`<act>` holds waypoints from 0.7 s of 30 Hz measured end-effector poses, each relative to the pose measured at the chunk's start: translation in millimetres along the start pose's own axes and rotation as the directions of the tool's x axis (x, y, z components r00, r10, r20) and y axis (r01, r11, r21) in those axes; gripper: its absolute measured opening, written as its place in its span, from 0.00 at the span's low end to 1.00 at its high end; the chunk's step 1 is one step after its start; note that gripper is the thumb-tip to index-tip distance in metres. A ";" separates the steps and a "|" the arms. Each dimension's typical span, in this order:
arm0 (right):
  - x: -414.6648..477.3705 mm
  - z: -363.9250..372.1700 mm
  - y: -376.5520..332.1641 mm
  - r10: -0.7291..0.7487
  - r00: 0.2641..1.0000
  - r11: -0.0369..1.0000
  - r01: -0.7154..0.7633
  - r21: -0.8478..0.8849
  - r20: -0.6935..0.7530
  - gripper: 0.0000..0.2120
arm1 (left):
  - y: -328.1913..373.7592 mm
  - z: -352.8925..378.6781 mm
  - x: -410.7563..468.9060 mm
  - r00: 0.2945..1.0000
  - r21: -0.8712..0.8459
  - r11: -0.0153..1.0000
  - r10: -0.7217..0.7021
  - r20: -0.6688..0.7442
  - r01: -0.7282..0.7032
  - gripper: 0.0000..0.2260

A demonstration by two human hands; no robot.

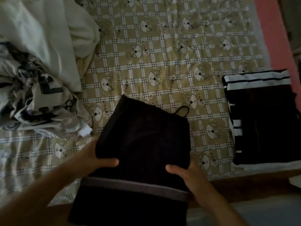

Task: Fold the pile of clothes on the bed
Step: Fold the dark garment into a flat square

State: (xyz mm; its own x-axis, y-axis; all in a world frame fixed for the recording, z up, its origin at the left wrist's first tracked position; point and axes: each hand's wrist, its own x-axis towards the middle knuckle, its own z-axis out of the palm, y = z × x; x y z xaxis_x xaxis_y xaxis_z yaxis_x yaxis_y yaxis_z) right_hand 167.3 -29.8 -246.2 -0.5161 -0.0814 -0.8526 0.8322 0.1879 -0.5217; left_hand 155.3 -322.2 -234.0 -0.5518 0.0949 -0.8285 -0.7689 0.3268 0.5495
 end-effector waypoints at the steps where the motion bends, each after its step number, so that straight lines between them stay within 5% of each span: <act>1: -10.1 -5.9 -3.3 -0.002 0.999 1.000 0.002 -0.006 0.048 0.24 | -6.8 4.0 -20.3 1.000 -0.092 0.996 -0.012 -0.013 0.011 0.34; 4: -28.0 -24.5 -18.6 -0.025 0.991 1.000 0.026 -0.008 0.130 0.26 | -25.8 21.4 -54.6 0.999 -0.263 0.965 0.006 -0.034 -0.015 0.35; 10: 30.4 -54.1 -29.4 -0.185 0.972 0.972 0.159 -0.173 -0.145 0.16 | -26.5 66.1 5.5 0.996 -0.446 0.895 -0.037 -0.076 -0.001 0.27; 14: 88.3 -60.6 -16.9 -0.192 0.947 0.904 0.069 -0.422 -0.257 0.21 | -34.1 89.5 80.0 0.957 -0.192 0.981 -0.019 -0.288 -0.038 0.24; 16: 94.3 -54.6 -12.9 -0.262 0.910 0.832 0.044 -0.553 -0.321 0.29 | -32.0 100.5 88.2 0.859 0.093 0.990 0.134 -0.493 -0.101 0.29; 18: 89.1 -42.0 -12.6 -0.533 0.781 0.627 0.105 -0.772 -0.326 0.38 | -20.1 107.6 82.2 0.682 0.427 0.895 0.392 -0.618 -0.127 0.35; 21: 86.7 -16.3 -15.2 -0.725 0.684 0.304 0.211 -0.929 -0.082 0.37 | 0.8 104.5 86.4 0.585 0.779 0.555 0.748 -0.313 -0.292 0.38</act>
State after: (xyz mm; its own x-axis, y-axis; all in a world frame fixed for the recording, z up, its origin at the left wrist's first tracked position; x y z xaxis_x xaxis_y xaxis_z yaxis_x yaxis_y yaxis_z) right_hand 106.5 -23.9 -311.8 -0.9730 -0.1116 -0.2022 -0.0443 0.9494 -0.3110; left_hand 140.7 -215.6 -316.4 -0.9992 0.0055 -0.0402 -0.0137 0.8861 0.4632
